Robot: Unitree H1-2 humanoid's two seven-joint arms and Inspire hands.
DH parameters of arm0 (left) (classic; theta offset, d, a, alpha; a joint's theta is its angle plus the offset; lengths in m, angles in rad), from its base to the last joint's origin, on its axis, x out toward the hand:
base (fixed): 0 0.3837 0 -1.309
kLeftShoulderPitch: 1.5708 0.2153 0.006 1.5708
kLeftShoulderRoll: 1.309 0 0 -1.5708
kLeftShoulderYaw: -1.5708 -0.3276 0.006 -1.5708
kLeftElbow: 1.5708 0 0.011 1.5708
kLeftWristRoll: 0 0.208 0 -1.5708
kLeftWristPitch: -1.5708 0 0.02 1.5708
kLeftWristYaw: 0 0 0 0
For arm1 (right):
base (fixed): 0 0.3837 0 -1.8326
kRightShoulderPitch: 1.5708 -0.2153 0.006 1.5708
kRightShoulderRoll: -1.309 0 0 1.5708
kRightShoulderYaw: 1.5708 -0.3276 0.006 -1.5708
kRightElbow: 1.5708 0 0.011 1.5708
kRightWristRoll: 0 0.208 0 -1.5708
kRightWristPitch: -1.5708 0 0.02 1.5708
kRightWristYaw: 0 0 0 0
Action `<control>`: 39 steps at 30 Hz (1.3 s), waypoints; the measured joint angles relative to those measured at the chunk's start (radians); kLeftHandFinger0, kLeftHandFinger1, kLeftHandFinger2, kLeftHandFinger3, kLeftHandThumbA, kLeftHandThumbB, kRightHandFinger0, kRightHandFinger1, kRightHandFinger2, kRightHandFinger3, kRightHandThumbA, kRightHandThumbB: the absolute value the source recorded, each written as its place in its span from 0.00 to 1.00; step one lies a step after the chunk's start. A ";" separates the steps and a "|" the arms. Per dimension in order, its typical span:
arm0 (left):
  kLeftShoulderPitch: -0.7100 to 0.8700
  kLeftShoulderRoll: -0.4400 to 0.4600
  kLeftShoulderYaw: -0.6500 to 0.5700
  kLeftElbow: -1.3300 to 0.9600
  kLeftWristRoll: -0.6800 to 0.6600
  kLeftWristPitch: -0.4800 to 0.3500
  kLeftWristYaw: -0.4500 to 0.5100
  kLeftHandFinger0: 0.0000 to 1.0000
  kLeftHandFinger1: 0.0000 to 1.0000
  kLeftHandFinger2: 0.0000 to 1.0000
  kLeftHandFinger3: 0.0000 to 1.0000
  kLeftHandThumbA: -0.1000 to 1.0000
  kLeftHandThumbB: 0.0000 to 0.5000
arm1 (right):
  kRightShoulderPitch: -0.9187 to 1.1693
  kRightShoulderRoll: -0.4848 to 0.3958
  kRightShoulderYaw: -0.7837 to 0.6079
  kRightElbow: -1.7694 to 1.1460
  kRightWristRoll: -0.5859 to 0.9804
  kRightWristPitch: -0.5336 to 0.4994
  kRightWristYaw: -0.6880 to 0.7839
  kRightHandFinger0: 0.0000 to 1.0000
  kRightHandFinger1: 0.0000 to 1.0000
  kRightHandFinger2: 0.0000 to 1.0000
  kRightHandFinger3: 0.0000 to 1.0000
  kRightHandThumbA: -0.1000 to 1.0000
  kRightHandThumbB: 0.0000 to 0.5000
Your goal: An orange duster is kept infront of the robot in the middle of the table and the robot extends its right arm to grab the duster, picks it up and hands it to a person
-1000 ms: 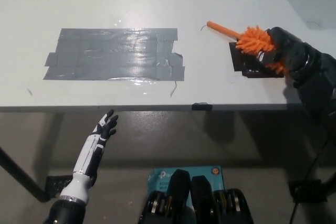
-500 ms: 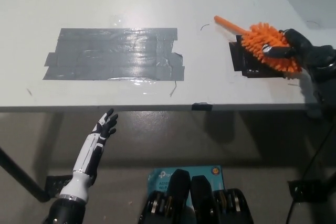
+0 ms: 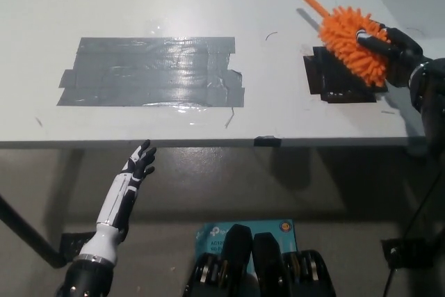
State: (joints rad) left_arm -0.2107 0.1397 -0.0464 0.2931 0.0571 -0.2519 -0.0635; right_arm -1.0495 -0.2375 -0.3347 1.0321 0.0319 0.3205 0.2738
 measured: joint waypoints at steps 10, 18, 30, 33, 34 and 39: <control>0.000 0.000 0.000 0.000 -0.001 0.004 0.000 0.93 1.00 1.00 1.00 1.00 0.32 | 0.012 0.037 -0.135 -0.081 0.172 0.095 0.079 0.00 0.37 0.77 1.00 0.00 0.17; -0.002 0.002 0.000 0.000 -0.001 0.007 0.000 0.91 1.00 1.00 1.00 1.00 0.31 | 0.061 0.109 -0.161 -0.177 0.302 0.126 0.124 0.00 0.35 0.70 1.00 0.00 0.14; -0.005 0.004 0.000 0.000 -0.002 0.016 -0.005 0.89 0.99 1.00 1.00 0.98 0.28 | 0.181 0.220 -0.133 -0.278 0.490 0.140 0.119 0.00 0.33 0.67 1.00 0.00 0.22; -0.008 0.006 0.000 0.000 -0.002 0.018 -0.007 0.88 0.99 1.00 1.00 0.98 0.26 | 0.189 0.228 -0.115 -0.279 0.527 0.142 0.111 0.00 0.34 0.67 1.00 0.00 0.24; -0.008 0.006 0.000 0.000 -0.002 0.018 -0.007 0.88 0.99 1.00 1.00 0.97 0.26 | 0.190 0.228 -0.110 -0.279 0.537 0.143 0.109 0.00 0.34 0.66 1.00 0.00 0.24; -0.011 0.006 0.001 0.000 -0.003 0.018 -0.009 0.88 0.99 1.00 1.00 0.95 0.28 | 0.210 0.228 -0.075 -0.289 0.591 0.145 0.089 0.00 0.34 0.68 1.00 0.00 0.22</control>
State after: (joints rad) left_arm -0.2216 0.1457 -0.0458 0.2928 0.0546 -0.2334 -0.0727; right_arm -0.8392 -0.0099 -0.4098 0.7428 0.6233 0.4658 0.3630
